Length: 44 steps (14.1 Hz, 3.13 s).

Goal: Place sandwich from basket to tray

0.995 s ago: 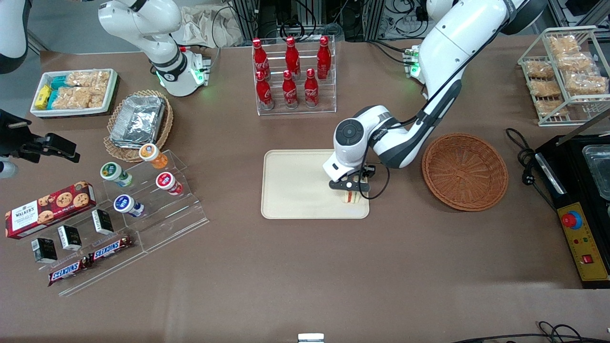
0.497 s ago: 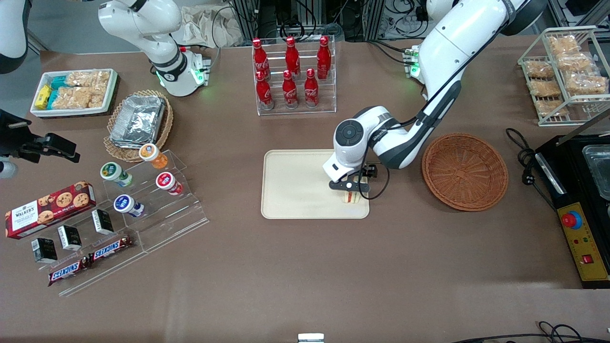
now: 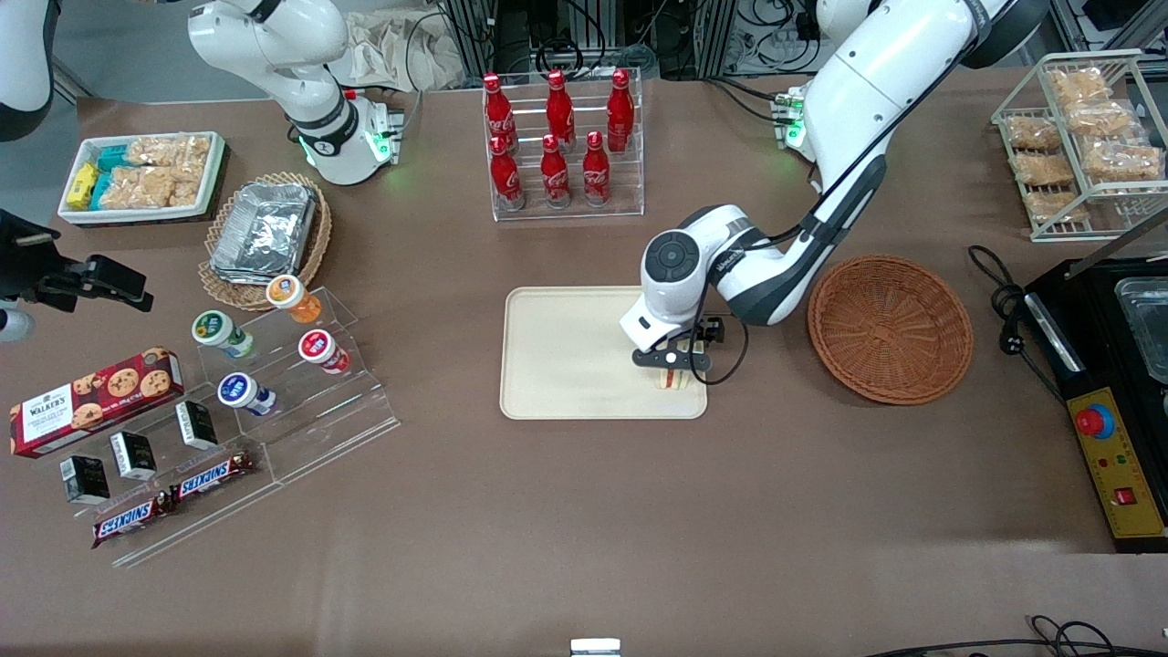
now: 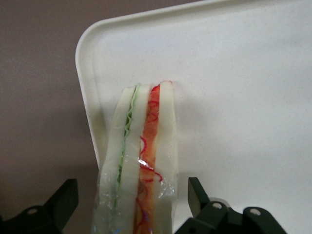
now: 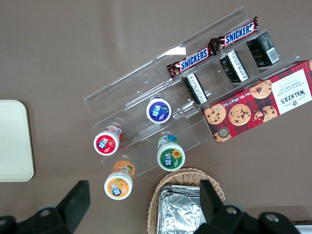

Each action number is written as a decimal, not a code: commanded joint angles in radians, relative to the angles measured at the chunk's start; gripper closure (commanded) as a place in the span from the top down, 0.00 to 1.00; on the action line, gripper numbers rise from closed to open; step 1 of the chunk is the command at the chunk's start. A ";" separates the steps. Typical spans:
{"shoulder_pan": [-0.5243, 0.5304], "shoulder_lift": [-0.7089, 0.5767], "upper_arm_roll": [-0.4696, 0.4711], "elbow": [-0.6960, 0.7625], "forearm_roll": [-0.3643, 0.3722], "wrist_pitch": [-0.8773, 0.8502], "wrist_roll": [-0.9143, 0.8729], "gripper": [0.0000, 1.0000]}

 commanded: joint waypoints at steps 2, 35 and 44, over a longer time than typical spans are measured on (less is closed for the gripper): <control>0.000 -0.030 -0.009 0.044 -0.029 -0.049 -0.039 1.00; 0.055 -0.851 0.612 0.105 -0.454 -0.668 0.856 1.00; 0.053 -0.799 0.571 0.167 -0.452 -0.732 0.863 1.00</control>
